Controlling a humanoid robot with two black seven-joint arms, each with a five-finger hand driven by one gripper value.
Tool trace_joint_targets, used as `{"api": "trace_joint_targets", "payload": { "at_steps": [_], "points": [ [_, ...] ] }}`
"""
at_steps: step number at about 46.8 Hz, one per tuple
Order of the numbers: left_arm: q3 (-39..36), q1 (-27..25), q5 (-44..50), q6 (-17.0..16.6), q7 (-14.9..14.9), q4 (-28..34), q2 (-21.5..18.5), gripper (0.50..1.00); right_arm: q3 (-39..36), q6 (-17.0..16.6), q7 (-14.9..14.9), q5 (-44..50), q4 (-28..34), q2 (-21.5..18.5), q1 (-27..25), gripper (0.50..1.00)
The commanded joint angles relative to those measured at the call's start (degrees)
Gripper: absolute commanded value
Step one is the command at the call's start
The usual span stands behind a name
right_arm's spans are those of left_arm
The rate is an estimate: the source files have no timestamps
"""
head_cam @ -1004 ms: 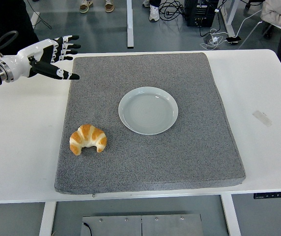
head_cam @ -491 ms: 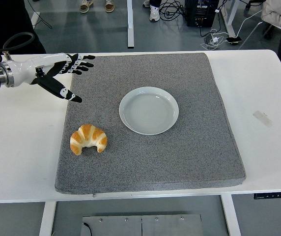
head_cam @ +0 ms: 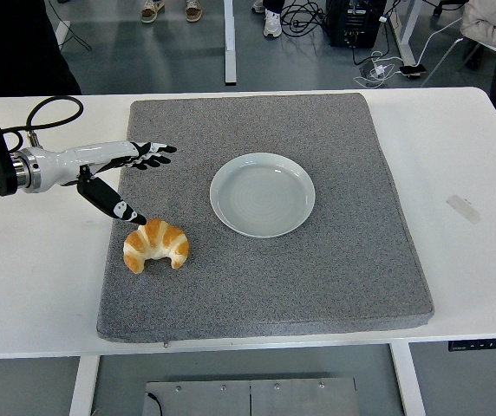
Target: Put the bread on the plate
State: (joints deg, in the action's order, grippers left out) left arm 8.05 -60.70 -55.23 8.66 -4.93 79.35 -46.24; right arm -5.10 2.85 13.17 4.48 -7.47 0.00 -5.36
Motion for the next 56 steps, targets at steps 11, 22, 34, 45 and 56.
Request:
{"api": "trace_joint_targets", "payload": {
  "at_steps": [11, 22, 34, 45, 56],
  "points": [
    [-1.5, 2.7, -3.7, -6.4, -0.1, 4.1, -3.1, 0.971, 0.0, 0.0, 0.0, 0.0, 0.0, 0.0, 0.0, 1.000],
    [-1.5, 3.3, -4.0, -6.7, 0.0, 8.0, -3.9, 0.972, 0.0, 0.0, 0.0, 0.0, 0.0, 0.0, 0.0, 1.000],
    [-1.6, 6.7, -10.9, -12.5, 0.1, 8.8, -3.5, 0.971, 0.0, 0.0, -0.1, 0.0, 0.0, 0.0, 0.0, 1.000],
    [-1.7, 8.1, -13.1, -15.6, 0.1, 9.1, -2.4, 0.972, 0.0, 0.0, -0.1, 0.0, 0.0, 0.0, 0.0, 1.000],
    [-4.2, 8.6, -13.7, -18.1, 0.2, 9.1, 0.0, 0.971, 0.0, 0.0, 0.0, 0.0, 0.0, 0.0, 0.0, 1.000]
  ]
}}
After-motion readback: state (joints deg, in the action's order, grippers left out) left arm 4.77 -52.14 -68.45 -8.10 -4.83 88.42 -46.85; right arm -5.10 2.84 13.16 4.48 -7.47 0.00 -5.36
